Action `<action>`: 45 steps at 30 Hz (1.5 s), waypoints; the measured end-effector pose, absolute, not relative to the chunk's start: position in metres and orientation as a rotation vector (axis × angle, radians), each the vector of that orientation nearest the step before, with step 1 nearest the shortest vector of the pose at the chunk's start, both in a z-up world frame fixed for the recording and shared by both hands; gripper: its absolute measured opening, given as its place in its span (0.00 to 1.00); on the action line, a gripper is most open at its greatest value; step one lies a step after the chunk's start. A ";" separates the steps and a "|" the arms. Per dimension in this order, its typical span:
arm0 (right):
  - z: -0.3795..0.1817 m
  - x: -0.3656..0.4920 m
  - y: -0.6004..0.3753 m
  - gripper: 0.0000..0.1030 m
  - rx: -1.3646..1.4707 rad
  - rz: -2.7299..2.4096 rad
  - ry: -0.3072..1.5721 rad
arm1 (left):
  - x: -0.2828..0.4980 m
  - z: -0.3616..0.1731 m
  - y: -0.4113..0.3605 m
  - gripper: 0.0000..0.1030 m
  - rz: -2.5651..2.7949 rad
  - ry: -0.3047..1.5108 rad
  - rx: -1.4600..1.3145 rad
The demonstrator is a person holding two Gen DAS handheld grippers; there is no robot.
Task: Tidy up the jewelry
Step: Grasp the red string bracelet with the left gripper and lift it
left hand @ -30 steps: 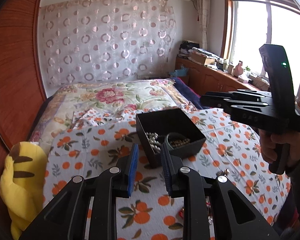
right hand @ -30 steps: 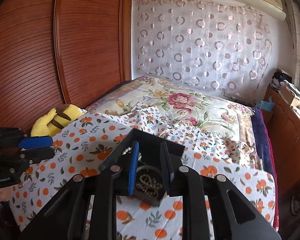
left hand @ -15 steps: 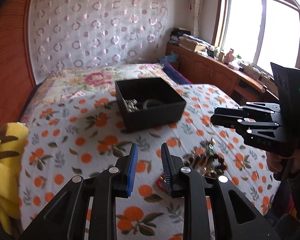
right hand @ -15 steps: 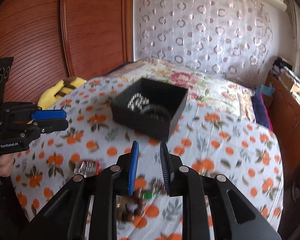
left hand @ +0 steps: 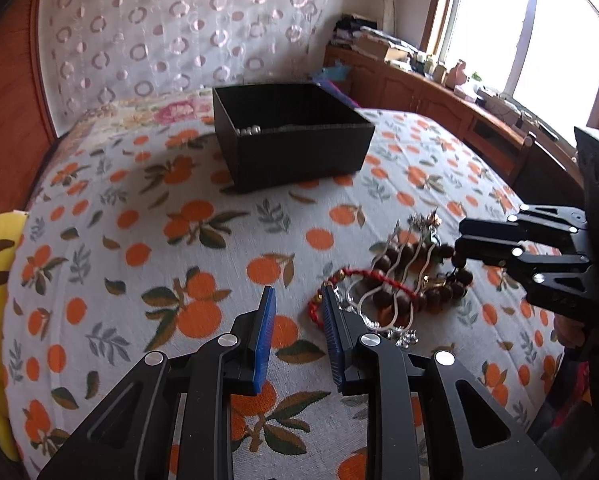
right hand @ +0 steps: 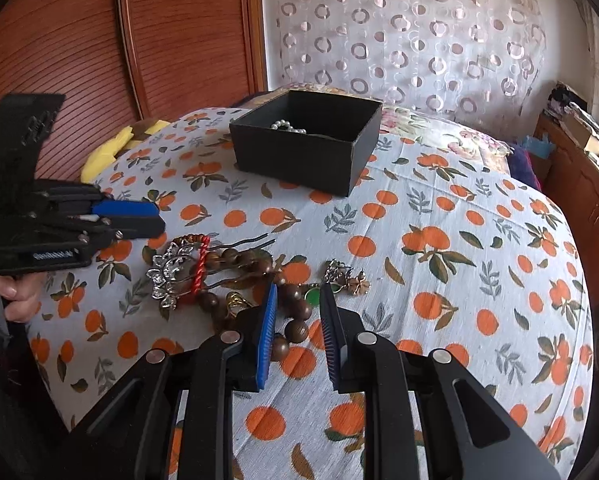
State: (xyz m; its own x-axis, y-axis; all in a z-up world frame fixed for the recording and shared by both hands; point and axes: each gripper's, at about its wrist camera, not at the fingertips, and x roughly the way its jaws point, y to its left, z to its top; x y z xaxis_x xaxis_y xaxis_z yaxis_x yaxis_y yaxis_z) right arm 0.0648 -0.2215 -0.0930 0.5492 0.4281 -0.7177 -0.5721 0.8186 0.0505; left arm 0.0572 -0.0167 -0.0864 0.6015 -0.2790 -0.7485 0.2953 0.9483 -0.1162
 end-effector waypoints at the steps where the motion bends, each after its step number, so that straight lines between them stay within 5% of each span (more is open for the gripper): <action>1: -0.093 0.064 -0.222 0.23 -0.193 0.596 0.789 | 0.057 -0.088 -0.018 0.21 -0.339 0.872 0.019; 14: -0.088 0.064 -0.231 0.23 -0.178 0.589 0.783 | 0.068 -0.098 -0.033 0.18 -0.334 0.890 0.101; 17: -0.089 0.064 -0.234 0.23 -0.172 0.585 0.785 | 0.067 -0.098 -0.038 0.02 -0.366 0.888 0.115; 19: -0.091 0.063 -0.236 0.23 -0.170 0.582 0.787 | 0.065 -0.098 -0.042 0.01 -0.352 0.878 0.142; 45: -0.086 0.058 -0.223 0.23 -0.160 0.622 0.767 | 0.034 0.012 -0.031 0.00 -0.355 0.598 0.027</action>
